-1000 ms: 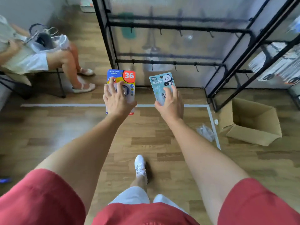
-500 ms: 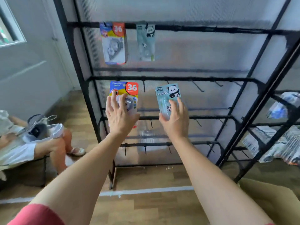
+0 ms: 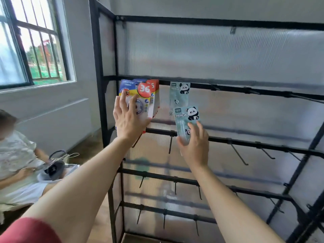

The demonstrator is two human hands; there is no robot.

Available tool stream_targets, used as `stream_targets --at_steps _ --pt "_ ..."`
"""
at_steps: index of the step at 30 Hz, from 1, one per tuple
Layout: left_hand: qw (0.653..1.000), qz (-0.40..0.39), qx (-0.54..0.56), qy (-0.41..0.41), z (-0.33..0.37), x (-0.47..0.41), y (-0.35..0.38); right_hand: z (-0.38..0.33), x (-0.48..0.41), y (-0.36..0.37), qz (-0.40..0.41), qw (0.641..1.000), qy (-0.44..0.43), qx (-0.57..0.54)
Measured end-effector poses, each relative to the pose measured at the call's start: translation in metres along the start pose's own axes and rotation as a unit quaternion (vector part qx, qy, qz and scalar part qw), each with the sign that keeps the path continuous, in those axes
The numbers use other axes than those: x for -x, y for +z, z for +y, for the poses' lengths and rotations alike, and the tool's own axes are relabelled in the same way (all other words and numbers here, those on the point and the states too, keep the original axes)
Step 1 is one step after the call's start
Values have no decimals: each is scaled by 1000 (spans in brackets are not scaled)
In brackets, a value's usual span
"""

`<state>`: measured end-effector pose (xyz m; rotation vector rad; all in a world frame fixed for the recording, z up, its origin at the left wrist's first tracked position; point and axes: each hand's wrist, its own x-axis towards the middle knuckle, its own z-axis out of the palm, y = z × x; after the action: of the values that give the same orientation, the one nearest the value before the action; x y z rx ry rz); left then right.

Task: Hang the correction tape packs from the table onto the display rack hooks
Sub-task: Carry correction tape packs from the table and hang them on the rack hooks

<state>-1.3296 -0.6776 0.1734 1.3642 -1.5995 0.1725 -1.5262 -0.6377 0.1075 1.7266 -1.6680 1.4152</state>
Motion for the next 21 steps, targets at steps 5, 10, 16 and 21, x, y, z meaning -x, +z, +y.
stream_targets --at_steps 5,10,16,21 --pt "1000 -13 -17 -8 -11 -20 8 3 -19 14 9 1000 -8 -14" --pt "1000 -14 -2 10 -15 -25 16 -4 -32 27 20 1000 2 -14" --pt "999 -41 -6 12 -22 -33 28 -16 -41 39 31 999 5 -7" --pt "996 -89 -10 0 -22 -52 40 -18 -51 41 35 999 8 4"
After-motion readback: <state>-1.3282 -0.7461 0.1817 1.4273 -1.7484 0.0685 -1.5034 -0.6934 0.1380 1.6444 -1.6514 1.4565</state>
